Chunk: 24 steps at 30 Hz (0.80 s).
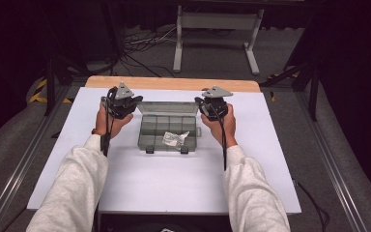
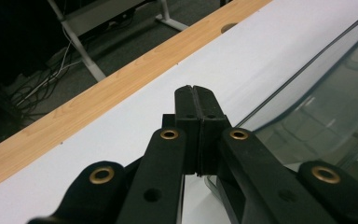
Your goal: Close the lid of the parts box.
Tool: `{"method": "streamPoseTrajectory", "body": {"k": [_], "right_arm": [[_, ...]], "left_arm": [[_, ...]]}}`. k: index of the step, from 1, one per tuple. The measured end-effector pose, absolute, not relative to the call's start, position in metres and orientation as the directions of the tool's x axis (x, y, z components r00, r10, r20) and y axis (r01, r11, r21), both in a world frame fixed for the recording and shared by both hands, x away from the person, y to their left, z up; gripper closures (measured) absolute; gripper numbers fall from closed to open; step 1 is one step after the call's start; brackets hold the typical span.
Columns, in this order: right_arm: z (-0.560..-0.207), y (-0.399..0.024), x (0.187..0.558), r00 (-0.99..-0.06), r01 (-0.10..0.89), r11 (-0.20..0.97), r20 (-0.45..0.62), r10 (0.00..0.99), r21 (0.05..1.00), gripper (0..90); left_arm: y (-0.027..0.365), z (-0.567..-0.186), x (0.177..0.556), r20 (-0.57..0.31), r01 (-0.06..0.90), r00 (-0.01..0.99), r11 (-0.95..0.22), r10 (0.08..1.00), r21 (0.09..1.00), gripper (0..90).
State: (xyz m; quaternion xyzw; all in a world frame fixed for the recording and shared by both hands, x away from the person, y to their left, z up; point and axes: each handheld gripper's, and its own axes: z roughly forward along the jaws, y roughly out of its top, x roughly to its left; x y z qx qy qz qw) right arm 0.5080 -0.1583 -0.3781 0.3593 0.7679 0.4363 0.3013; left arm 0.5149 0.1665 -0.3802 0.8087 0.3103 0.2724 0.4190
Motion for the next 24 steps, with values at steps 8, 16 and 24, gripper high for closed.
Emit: {"method": "streamPoseTrajectory", "body": {"k": [8, 16, 24], "right_arm": [[-0.377, -0.158, 0.503, -0.564, 0.284, 0.378, -0.165, 0.809, 0.881, 89.9], [-0.376, -0.159, 0.497, -0.575, 0.278, 0.385, -0.169, 0.801, 0.88, 89.8], [-0.377, -0.159, 0.49, -0.591, 0.274, 0.39, -0.166, 0.789, 0.879, 89.6]], "left_arm": [[0.167, -0.381, 0.511, 0.185, 0.275, 0.663, -0.466, 0.725, 0.841, 89.8], [0.168, -0.381, 0.506, 0.202, 0.266, 0.668, -0.483, 0.717, 0.834, 89.8], [0.167, -0.385, 0.497, 0.202, 0.254, 0.689, -0.493, 0.696, 0.832, 89.8]]}}
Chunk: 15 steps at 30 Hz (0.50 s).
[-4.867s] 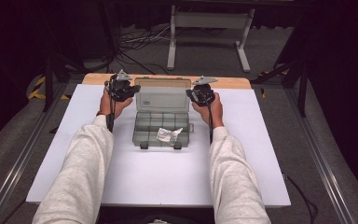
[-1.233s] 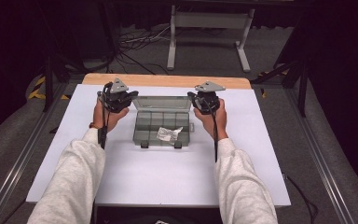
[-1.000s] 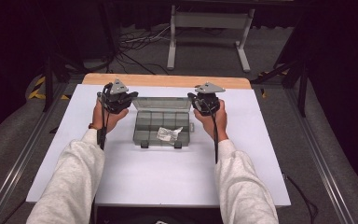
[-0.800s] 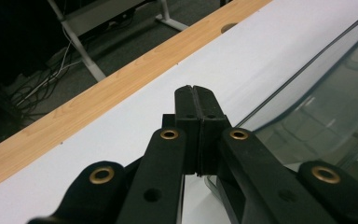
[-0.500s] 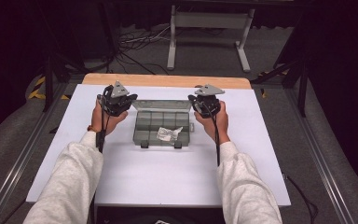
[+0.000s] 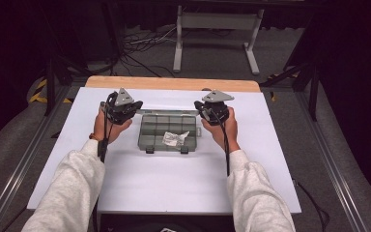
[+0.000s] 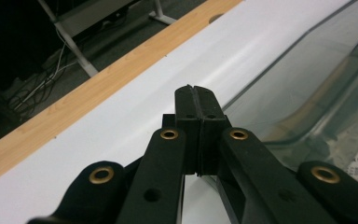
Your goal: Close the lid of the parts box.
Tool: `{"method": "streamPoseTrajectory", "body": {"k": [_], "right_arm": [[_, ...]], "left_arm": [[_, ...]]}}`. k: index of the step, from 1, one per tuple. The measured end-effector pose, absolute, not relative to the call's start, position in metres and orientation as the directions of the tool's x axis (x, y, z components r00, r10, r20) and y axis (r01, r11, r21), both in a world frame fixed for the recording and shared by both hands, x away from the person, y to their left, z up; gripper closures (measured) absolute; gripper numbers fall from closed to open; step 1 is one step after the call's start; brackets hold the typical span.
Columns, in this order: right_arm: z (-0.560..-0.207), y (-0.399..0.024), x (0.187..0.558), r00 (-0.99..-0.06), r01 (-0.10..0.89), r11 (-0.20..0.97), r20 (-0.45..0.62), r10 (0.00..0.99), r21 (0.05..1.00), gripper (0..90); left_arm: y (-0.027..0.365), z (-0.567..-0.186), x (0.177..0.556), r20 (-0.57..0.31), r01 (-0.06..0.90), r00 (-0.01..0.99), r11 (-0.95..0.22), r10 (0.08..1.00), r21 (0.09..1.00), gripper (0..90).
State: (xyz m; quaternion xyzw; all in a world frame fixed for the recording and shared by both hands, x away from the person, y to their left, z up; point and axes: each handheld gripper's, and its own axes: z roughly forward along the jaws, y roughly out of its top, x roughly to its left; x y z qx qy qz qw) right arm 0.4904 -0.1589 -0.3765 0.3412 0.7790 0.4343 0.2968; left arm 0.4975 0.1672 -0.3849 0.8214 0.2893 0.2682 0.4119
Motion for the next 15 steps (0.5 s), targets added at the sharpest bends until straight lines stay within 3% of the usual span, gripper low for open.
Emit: {"method": "streamPoseTrajectory", "body": {"k": [15], "right_arm": [[-0.386, -0.156, 0.467, -0.645, 0.254, 0.427, -0.177, 0.744, 0.868, 89.6]], "left_arm": [[0.167, -0.394, 0.477, 0.208, 0.221, 0.728, -0.511, 0.653, 0.831, 89.7]]}}
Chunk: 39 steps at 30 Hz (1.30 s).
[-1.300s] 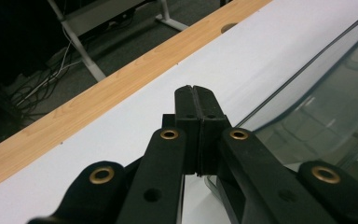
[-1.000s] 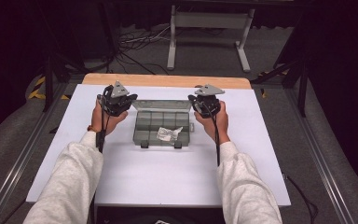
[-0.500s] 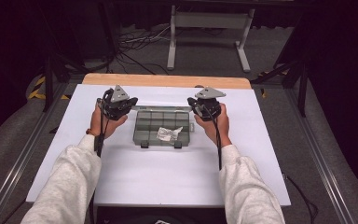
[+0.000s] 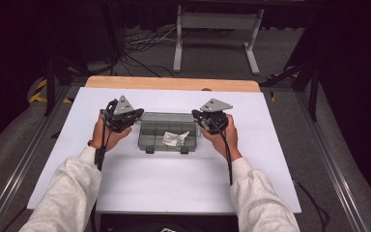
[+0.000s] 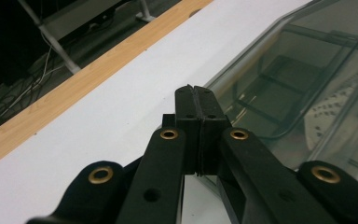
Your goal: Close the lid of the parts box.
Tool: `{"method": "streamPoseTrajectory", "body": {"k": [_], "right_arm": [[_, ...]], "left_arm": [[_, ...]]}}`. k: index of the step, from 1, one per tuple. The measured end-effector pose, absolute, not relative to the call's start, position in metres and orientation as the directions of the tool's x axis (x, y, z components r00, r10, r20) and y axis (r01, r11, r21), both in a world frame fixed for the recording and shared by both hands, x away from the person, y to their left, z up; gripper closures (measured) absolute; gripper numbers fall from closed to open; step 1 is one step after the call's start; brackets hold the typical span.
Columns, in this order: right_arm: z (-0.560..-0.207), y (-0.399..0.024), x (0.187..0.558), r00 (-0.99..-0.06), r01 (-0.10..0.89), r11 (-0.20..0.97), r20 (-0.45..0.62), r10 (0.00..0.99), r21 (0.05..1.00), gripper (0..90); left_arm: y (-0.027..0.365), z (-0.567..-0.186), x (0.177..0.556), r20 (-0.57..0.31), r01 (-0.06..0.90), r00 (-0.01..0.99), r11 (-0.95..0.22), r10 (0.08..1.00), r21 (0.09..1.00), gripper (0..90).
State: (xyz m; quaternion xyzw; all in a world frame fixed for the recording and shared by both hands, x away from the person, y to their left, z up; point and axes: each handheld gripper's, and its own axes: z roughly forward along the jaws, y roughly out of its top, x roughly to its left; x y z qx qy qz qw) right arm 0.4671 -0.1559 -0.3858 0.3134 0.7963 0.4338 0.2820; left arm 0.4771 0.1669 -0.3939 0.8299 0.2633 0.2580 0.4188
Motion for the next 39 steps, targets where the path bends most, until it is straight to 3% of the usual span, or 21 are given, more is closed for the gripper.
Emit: {"method": "streamPoseTrajectory", "body": {"k": [39], "right_arm": [[-0.42, -0.153, 0.42, -0.742, 0.246, 0.497, -0.168, 0.649, 0.832, 89.3]], "left_arm": [[0.168, -0.425, 0.428, 0.242, 0.139, 0.805, -0.569, 0.542, 0.811, 89.0]]}}
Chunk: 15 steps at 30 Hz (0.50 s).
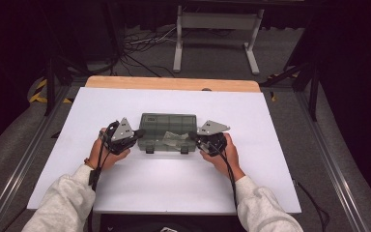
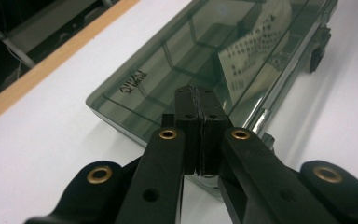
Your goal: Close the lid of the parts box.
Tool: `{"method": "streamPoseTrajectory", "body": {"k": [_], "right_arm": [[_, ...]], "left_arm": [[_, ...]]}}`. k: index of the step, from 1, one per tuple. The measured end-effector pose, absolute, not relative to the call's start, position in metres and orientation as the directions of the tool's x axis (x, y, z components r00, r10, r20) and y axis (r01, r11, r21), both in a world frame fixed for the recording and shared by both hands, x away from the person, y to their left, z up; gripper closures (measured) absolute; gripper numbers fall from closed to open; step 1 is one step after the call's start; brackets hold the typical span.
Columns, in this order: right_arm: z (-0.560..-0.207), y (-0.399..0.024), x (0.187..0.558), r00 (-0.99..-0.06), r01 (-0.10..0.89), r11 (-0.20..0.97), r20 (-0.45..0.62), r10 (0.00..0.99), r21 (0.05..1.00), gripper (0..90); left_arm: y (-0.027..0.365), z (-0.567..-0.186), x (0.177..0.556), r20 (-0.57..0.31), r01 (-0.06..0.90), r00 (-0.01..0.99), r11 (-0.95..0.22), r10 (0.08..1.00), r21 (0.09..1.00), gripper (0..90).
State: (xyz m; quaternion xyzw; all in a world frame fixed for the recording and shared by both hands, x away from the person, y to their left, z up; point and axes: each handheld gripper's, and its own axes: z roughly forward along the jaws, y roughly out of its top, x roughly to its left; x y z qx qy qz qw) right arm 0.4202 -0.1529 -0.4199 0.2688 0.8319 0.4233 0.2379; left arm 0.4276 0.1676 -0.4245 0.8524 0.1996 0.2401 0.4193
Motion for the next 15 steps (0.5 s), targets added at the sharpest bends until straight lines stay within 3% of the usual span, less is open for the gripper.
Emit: {"method": "streamPoseTrajectory", "body": {"k": [15], "right_arm": [[-0.4295, -0.1479, 0.4155, -0.753, 0.241, 0.515, -0.177, 0.634, 0.823, 89.9]], "left_arm": [[0.1665, -0.4329, 0.4272, 0.234, 0.151, 0.812, -0.581, 0.534, 0.8, 88.7]]}}
